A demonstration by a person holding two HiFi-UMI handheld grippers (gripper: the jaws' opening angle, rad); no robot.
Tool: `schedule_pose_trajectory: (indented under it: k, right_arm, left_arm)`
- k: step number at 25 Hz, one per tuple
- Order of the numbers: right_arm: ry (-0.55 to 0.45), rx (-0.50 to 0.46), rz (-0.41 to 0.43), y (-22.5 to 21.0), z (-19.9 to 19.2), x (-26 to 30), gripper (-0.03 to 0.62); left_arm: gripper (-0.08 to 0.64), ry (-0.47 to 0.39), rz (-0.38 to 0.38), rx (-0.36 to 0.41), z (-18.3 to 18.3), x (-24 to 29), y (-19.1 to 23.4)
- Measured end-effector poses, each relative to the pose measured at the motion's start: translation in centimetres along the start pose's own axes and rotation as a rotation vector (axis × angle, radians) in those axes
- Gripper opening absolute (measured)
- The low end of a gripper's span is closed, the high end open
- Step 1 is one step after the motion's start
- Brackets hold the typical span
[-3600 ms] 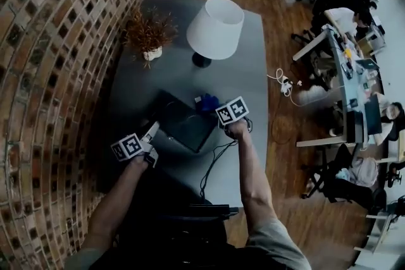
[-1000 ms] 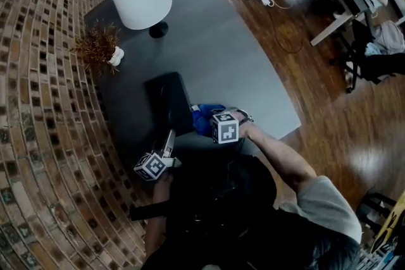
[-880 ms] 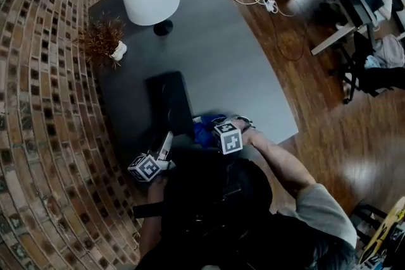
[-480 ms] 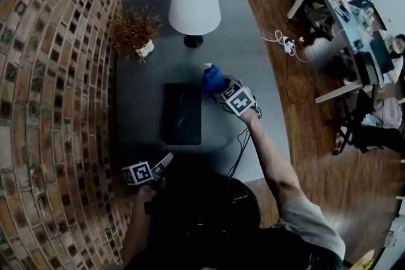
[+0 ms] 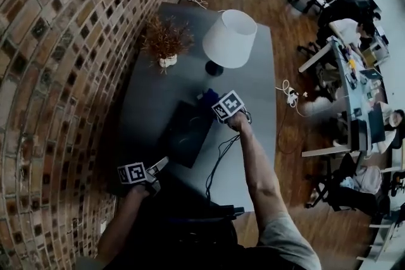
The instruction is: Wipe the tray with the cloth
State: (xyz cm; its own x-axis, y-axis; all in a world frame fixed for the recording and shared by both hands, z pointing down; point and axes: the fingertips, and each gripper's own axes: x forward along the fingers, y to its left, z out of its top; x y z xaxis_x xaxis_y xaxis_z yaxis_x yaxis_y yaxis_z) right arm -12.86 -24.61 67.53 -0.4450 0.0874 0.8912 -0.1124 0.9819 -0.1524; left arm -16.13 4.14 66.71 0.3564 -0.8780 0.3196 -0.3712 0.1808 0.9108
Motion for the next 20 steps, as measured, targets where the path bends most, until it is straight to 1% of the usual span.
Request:
schedule_pose_trajectory:
  k: [3, 6, 8, 10, 11, 12, 14, 16, 17, 19, 20]
  right_arm:
    - [0.001, 0.045, 0.055, 0.5, -3.3, -1.1, 0.15]
    - [-0.038, 0.101, 0.087, 2.2, -7.4, -2.8, 0.152]
    - [-0.094, 0.145, 0.093, 4.9, -10.0, -3.4, 0.152]
    - [-0.157, 0.193, 0.102, 8.8, -12.1, -3.8, 0.152]
    - [-0.171, 0.196, 0.112, 10.7, -13.1, -3.9, 0.152]
    - [-0.174, 0.182, 0.122, 12.5, -14.0, -3.9, 0.153]
    - [-0.175, 0.137, 0.125, 15.1, -15.8, -3.6, 0.157]
    - [-0.189, 0.121, 0.087, 15.2, -17.1, -4.0, 0.158]
    - [-0.191, 0.115, 0.041, 14.2, -17.4, -4.5, 0.158]
    - [-0.19, 0.084, -0.093, 11.3, -17.2, -6.0, 0.16]
    - [-0.207, 0.064, -0.156, 9.7, -16.4, -6.7, 0.16]
  left_arm:
    - [0.152, -0.042, 0.027, 0.039, 2.9, 0.3, 1.0]
    - [0.153, -0.073, 0.071, 0.093, 7.4, 1.7, 2.1]
    - [0.163, -0.077, 0.088, 0.133, 10.8, 3.2, 2.5]
    - [0.166, -0.062, 0.087, 0.172, 13.5, 5.0, 2.1]
    - [0.171, -0.057, 0.086, 0.194, 14.3, 6.1, 1.6]
    - [0.192, -0.047, 0.088, 0.225, 14.7, 7.0, 1.0]
    - [0.199, -0.015, 0.1, 0.294, 14.8, 8.1, -0.1]
    - [0.198, -0.018, 0.09, 0.326, 14.7, 7.6, -1.5]
    - [0.189, -0.04, 0.077, 0.34, 14.6, 6.8, -2.5]
    - [0.164, -0.087, 0.056, 0.394, 14.0, 4.6, -5.1]
    - [0.158, -0.094, 0.049, 0.426, 13.2, 3.6, -6.2]
